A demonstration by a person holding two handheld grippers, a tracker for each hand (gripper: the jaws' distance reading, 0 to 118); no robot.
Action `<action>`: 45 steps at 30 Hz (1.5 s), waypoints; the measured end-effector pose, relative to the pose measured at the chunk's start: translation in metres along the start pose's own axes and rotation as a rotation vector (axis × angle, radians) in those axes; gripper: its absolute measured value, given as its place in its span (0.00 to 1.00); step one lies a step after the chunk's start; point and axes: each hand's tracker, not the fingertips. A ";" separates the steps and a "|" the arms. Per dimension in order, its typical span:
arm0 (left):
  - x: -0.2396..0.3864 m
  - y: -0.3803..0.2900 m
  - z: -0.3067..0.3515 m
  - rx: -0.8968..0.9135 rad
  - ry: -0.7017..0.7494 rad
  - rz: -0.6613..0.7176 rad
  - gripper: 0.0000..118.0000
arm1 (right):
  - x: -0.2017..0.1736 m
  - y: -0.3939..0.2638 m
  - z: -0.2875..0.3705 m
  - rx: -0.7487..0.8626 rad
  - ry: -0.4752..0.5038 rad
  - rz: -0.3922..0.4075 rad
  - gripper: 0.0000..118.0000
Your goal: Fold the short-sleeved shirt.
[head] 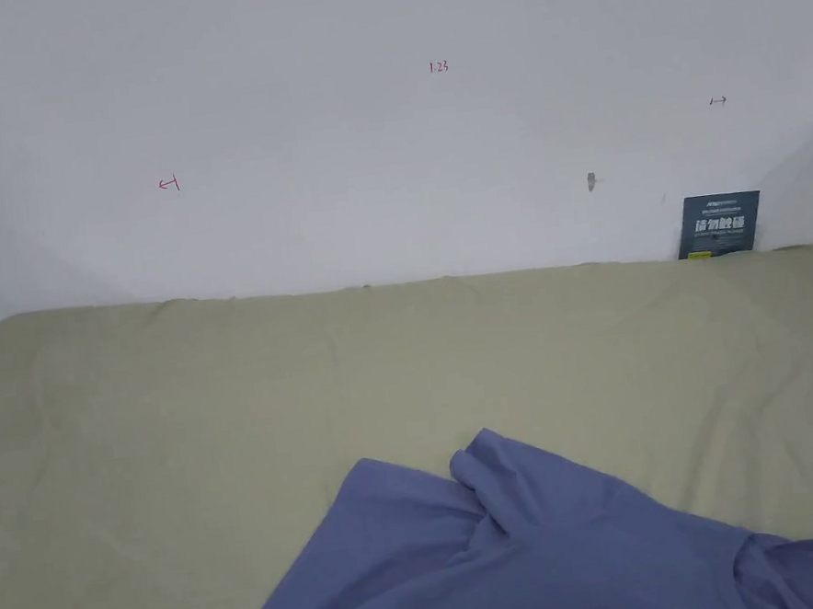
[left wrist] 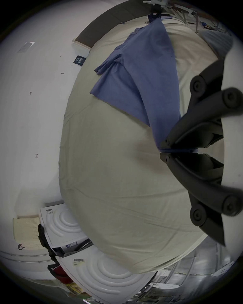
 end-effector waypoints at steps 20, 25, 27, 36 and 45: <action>-0.012 -0.024 0.062 0.074 -0.111 0.033 0.68 | -0.094 -0.029 0.089 0.115 0.037 -0.047 0.82; -0.029 -0.070 0.068 0.022 -0.105 0.032 0.00 | -0.151 -0.083 0.111 0.155 0.132 -0.010 0.00; -0.036 -0.089 0.067 -0.007 -0.141 0.068 0.00 | -0.171 -0.096 0.110 0.136 0.182 0.031 0.00; -0.050 -0.054 0.034 0.012 -0.124 0.068 0.80 | -0.199 -0.108 0.094 0.068 0.235 0.096 0.00; -0.027 -0.009 -0.052 -0.059 -0.104 -0.040 0.94 | -0.201 -0.109 0.078 0.005 0.221 0.106 0.00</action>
